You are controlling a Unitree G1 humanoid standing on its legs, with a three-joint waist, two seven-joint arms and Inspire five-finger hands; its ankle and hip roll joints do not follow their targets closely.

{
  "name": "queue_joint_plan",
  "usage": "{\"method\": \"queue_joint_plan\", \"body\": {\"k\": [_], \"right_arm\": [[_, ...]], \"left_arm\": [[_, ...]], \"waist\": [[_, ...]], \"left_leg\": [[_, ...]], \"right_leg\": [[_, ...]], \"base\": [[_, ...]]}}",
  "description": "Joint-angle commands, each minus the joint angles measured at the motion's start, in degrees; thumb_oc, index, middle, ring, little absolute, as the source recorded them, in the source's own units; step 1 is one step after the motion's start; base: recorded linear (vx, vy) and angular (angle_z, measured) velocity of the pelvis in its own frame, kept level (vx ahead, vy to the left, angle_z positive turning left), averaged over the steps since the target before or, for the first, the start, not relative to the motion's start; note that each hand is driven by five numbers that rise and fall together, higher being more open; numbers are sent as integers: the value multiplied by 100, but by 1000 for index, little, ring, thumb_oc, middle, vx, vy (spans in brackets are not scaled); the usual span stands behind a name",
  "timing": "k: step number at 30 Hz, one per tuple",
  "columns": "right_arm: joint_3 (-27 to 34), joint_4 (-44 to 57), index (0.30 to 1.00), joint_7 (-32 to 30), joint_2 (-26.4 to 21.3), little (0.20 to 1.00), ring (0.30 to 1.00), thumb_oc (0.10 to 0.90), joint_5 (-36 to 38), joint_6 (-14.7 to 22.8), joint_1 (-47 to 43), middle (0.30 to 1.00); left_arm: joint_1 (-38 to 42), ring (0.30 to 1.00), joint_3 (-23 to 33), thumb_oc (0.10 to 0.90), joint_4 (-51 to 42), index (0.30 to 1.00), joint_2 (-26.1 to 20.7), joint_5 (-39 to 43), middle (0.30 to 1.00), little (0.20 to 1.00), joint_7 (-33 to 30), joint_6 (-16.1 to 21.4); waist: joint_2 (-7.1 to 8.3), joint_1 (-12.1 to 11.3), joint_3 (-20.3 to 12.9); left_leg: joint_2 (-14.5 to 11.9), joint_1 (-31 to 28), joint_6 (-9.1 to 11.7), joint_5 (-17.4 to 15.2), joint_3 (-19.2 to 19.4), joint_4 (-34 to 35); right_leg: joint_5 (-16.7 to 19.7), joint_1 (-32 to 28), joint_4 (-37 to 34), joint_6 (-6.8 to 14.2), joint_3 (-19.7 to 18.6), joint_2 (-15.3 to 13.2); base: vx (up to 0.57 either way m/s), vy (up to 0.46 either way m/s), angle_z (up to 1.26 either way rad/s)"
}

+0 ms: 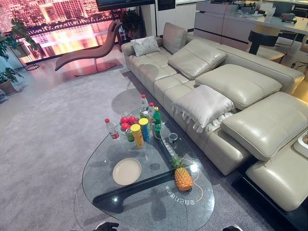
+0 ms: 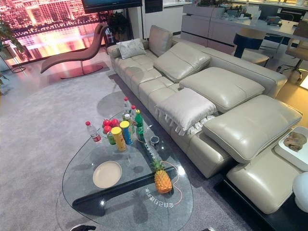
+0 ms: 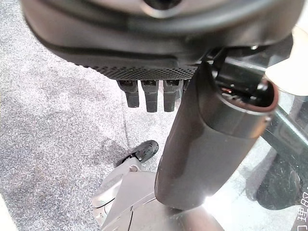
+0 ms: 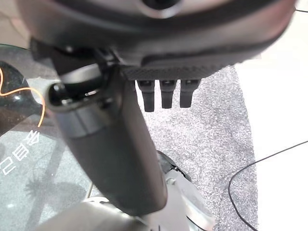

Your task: Pick up the fruit to the plate

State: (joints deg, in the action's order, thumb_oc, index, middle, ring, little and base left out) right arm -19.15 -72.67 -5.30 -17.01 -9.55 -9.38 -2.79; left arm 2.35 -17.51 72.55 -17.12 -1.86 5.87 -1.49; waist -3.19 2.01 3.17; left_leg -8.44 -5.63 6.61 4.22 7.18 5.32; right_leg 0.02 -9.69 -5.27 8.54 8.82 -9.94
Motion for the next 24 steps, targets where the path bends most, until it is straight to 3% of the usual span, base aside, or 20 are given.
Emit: {"method": "queue_joint_plan", "body": {"k": [1, 24], "right_arm": [[-57, -466, 900, -202, -27, 900, 900, 800, 45, 40, -723, 900], [4, -517, 900, -273, -49, 900, 900, 800, 47, 91, -732, 900]], "left_arm": [[655, 900, -194, 800, 219, 900, 176, 75, 900, 900, 131, 79], [667, 900, -164, 800, 235, 900, 190, 149, 900, 900, 120, 73]], "waist": [[98, -29, 166], [99, -50, 184]], "left_leg": [[-18, -296, 7, -506, 32, -32], [-9, -262, 4, -488, 27, -32]], "right_leg": [[56, 52, 45, 111, 200, -241], [67, 75, 51, 108, 230, -238]], "base": [[0, 0, 0], [0, 0, 0]]}}
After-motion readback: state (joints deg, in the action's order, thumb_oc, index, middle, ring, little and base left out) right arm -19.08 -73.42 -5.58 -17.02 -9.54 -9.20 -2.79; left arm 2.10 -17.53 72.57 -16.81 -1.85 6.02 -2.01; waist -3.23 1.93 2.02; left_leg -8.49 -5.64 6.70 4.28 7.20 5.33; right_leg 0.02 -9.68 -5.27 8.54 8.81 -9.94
